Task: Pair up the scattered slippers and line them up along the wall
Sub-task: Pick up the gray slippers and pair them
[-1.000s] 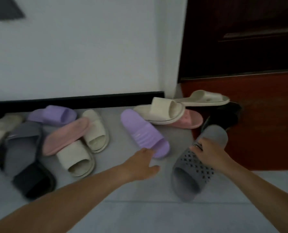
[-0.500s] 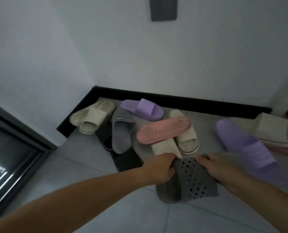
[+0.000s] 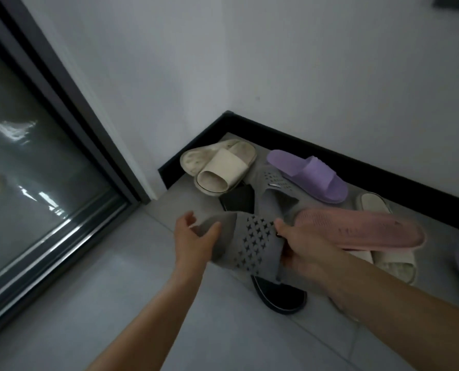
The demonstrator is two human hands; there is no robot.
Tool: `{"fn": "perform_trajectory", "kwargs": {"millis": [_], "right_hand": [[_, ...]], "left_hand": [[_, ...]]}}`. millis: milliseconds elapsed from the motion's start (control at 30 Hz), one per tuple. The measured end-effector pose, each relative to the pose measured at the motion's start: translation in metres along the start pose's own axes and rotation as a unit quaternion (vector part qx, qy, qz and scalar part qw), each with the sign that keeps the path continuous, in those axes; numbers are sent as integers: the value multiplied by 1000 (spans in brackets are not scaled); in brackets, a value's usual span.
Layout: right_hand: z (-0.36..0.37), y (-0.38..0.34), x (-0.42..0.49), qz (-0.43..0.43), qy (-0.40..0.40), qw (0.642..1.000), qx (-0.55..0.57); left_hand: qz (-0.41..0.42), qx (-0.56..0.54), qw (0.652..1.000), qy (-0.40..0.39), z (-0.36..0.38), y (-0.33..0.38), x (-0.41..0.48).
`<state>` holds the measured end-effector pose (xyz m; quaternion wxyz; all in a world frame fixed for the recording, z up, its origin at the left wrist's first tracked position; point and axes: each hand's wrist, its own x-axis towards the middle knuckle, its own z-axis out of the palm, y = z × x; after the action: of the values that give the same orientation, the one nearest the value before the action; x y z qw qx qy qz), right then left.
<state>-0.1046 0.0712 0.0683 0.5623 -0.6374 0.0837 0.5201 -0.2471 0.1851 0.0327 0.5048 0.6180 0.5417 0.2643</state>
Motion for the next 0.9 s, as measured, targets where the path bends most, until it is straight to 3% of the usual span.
{"fn": "perform_trajectory", "kwargs": {"millis": [67,133,200,233,300,333,367,400,533,633,767,900], "right_hand": [[25,-10,5,11,-12,998,65],[41,-14,8,19,-42,997,68],[46,-15,14,-17,-39,996,-72],[41,-16,23,-72,1,975,-211],[24,-22,46,-199,115,848,-477],[17,-24,59,-224,163,789,-548],[11,-24,73,-222,193,765,-574],[7,-22,86,-194,200,771,-573],[9,-8,126,-85,183,879,-432],[2,-6,141,-90,190,909,-360],[0,5,130,-156,208,910,-324],[28,10,92,-262,179,863,-393]], "left_hand": [[-95,-158,982,-40,-9,-7,8],[-208,-320,921,-75,-7,-15,14],[-254,-371,892,-50,-8,-22,24],[-258,-364,894,-31,-11,-26,31],[-259,-344,902,-1,-18,-35,44],[-264,-341,902,8,-21,-39,49],[-269,-340,901,12,-23,-43,53],[-272,-337,901,11,-23,-47,55],[-273,-291,917,-14,-16,-58,55],[-276,-236,931,-34,-12,-70,51],[-312,-179,931,-67,-13,-85,48],[-347,-172,920,-68,-28,-94,44]]}}
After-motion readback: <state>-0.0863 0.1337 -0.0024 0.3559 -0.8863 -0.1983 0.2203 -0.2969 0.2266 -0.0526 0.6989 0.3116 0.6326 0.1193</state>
